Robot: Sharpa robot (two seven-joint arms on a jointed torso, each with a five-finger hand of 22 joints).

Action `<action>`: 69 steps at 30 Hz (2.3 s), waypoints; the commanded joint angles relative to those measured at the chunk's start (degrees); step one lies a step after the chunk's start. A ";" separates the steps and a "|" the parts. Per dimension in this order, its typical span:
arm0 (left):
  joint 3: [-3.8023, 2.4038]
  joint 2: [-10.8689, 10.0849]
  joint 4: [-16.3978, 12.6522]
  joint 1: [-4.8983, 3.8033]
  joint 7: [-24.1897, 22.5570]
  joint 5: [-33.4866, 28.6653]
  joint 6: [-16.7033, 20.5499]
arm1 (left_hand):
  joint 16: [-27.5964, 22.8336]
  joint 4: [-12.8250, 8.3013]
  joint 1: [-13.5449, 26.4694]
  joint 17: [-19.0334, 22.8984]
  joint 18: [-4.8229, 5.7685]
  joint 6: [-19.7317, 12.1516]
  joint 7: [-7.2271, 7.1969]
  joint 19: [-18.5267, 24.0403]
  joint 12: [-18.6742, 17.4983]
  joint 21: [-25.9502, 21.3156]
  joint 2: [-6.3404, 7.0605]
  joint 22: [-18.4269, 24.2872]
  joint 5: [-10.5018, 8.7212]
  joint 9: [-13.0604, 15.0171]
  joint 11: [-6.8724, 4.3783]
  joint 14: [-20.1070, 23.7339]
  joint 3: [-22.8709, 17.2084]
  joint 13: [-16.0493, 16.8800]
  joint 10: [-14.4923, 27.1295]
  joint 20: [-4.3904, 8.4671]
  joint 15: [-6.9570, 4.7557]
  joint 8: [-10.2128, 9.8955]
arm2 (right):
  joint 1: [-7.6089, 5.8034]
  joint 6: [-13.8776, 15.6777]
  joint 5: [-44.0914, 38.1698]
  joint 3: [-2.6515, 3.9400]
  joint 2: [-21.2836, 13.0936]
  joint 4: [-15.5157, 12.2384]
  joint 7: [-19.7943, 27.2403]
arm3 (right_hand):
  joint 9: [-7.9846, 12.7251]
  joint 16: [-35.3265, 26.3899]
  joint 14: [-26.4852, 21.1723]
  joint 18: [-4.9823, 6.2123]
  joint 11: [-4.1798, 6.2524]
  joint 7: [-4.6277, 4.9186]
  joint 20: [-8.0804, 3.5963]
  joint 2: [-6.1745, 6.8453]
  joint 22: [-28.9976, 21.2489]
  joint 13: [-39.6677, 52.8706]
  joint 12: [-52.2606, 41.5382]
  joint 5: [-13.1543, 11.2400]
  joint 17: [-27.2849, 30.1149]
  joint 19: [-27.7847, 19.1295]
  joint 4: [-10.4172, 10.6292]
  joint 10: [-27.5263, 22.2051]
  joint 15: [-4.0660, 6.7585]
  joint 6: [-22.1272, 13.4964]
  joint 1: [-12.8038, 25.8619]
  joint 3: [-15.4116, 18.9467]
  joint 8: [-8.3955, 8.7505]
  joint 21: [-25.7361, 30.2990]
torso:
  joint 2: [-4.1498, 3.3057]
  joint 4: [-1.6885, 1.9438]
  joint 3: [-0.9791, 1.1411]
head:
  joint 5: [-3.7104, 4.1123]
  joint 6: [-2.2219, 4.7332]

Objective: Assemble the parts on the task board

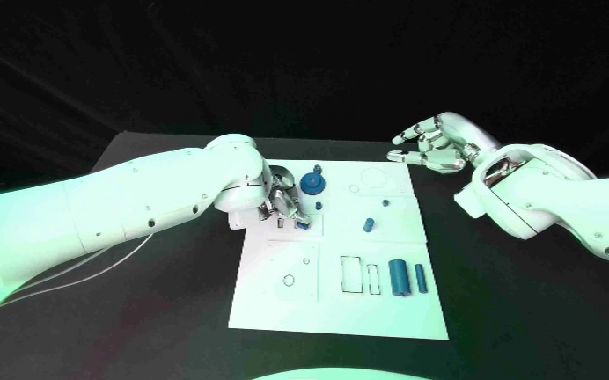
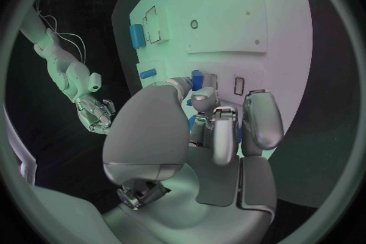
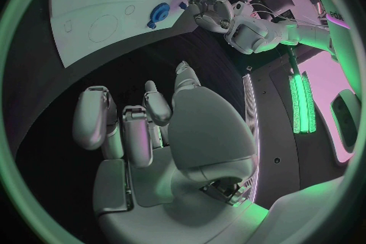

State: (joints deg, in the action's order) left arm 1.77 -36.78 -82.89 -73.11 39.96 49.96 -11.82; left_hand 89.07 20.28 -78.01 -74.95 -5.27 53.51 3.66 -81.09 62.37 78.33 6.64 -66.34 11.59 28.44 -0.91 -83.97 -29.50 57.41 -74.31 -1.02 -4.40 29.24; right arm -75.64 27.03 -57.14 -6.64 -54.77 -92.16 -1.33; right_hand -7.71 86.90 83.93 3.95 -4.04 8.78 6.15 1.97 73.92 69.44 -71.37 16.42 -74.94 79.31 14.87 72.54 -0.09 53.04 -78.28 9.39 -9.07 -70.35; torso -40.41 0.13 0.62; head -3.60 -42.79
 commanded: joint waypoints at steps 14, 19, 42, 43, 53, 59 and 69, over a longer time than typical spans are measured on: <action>-0.05 -4.88 -5.36 0.64 -0.82 3.96 10.01 | 0.31 -11.90 3.95 -14.15 0.88 -0.72 -0.55 -0.18 2.92 0.90 2.66 -1.17 0.04 4.32 -0.35 -5.75 -16.24 2.41 -1.47 0.05 -0.23 6.25 | 0.37 -0.99 -0.65 -0.12 0.32 0.45 -0.10 | 0.08 -0.12 4.41 0.77 0.05 -0.07 -0.33 -0.66 0.05 0.02 -0.14 0.39 -8.56 0.15 -0.17 0.33 0.34 0.58 0.11 0.29 -0.28 0.03 | -0.03 0.01 0.09 | -0.50 -0.08; -0.04 -5.74 -6.84 1.37 -1.06 8.56 12.66 | 0.55 -12.42 4.79 -14.49 0.98 -0.67 -0.78 -0.39 4.06 1.22 3.52 -1.75 0.01 4.80 -0.53 -5.86 -17.61 3.50 -2.18 0.15 -0.36 7.23 | 0.41 -0.90 -0.65 -0.12 0.22 0.47 -0.03 | 0.08 -0.14 4.41 0.79 0.06 -0.08 -0.33 -0.68 0.01 -0.04 -0.10 0.40 -8.53 0.13 -0.15 0.31 0.34 0.61 0.14 0.33 -0.31 0.09 | -0.04 -0.05 0.03 | -0.59 -0.10; -0.01 -5.21 -7.91 3.44 1.00 14.57 12.88 | 0.93 -12.80 6.81 -15.05 1.07 -0.45 -1.26 -0.54 5.67 1.58 4.63 -2.34 -0.07 5.30 -0.95 -6.03 -19.72 4.86 -3.28 0.37 -0.65 9.25 | 0.43 -0.82 -0.65 -0.13 0.15 0.37 0.02 | 0.09 -0.18 4.40 0.81 0.08 -0.10 -0.37 -0.77 -0.07 -0.15 -0.04 0.45 -8.48 0.10 0.00 0.27 0.37 0.66 0.38 0.56 -0.40 0.22 | -0.11 -0.13 0.03 | -0.55 -0.08; -0.01 -5.15 -7.90 3.45 1.02 14.58 12.84 | 0.93 -12.79 6.89 -15.05 1.08 -0.44 -1.28 -0.55 5.69 1.59 4.65 -2.37 -0.08 5.30 -0.97 -6.03 -19.74 4.86 -3.30 0.38 -0.66 9.31 | 0.43 -0.82 -0.65 -0.13 0.15 0.36 0.02 | 0.09 -0.18 4.40 0.81 0.08 -0.10 -0.37 -0.77 -0.07 -0.15 -0.04 0.45 -8.48 0.10 0.00 0.27 0.37 0.66 0.38 0.56 -0.40 0.22 | -0.11 -0.13 0.03 | -0.60 -0.04; -0.01 -4.81 -7.74 3.47 1.46 14.65 11.95 | 0.93 -12.74 7.59 -15.05 1.07 -0.34 -1.48 -0.52 5.92 1.59 4.83 -2.36 -0.14 5.22 -1.13 -6.03 -19.90 4.94 -3.57 0.43 -0.77 9.95 | 0.43 -0.45 -0.68 -0.12 0.17 0.27 -0.01 | 0.09 -0.24 4.38 0.83 0.10 -0.13 -0.38 -0.82 -0.15 -0.12 -0.09 0.46 -8.37 0.07 0.11 0.33 0.39 0.71 0.55 0.70 -0.47 0.34 | -0.09 -0.04 0.02 | -0.24 -0.14; -0.01 -4.41 -7.38 3.47 1.59 14.84 11.86 | 0.93 -12.73 7.82 -15.05 1.07 -0.29 -1.57 -0.51 5.95 1.59 4.86 -2.35 -0.16 5.17 -1.21 -6.03 -19.93 4.88 -3.67 0.46 -0.82 10.22 | 0.43 -0.31 -0.71 -0.12 0.20 0.22 -0.01 | 0.09 -0.28 4.36 0.86 0.12 -0.15 -0.40 -0.83 -0.22 -0.12 -0.12 0.48 -8.29 0.03 0.18 0.37 0.40 0.78 0.68 0.83 -0.55 0.45 | -0.10 -0.07 0.02 | -0.28 -0.20; 0.03 -3.39 -6.21 3.58 1.69 15.37 11.76 | 0.93 -12.68 8.09 -15.05 1.07 -0.27 -1.65 -0.52 5.96 1.60 4.86 -2.38 -0.18 5.11 -1.28 -6.03 -19.93 4.79 -3.75 0.49 -0.87 10.51 | 0.43 -0.27 -0.71 -0.12 0.19 0.19 0.03 | 0.09 -0.29 4.36 0.86 0.12 -0.16 -0.40 -0.83 -0.23 -0.12 -0.12 0.48 -8.28 0.03 0.19 0.37 0.41 0.79 0.70 0.85 -0.56 0.46 | -0.10 -0.06 0.03 | -0.19 -0.26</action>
State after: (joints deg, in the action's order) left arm 1.81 -40.35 -89.16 -69.57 39.97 64.77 0.71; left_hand 89.70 16.64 -69.93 -74.90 -5.32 52.52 3.04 -81.42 68.13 79.66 12.07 -68.69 11.03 29.76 -2.27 -83.98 -39.96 62.27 -77.72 -0.69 -4.81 39.24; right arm -75.24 26.88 -57.26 -6.77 -54.61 -91.88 -1.43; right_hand -7.71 86.90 83.93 3.96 -4.05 8.79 6.15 1.44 73.77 69.32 -71.37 16.63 -74.91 79.31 15.04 72.53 -0.09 53.44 -77.74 9.87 -9.29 -70.00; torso -40.51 0.05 0.62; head -3.85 -42.99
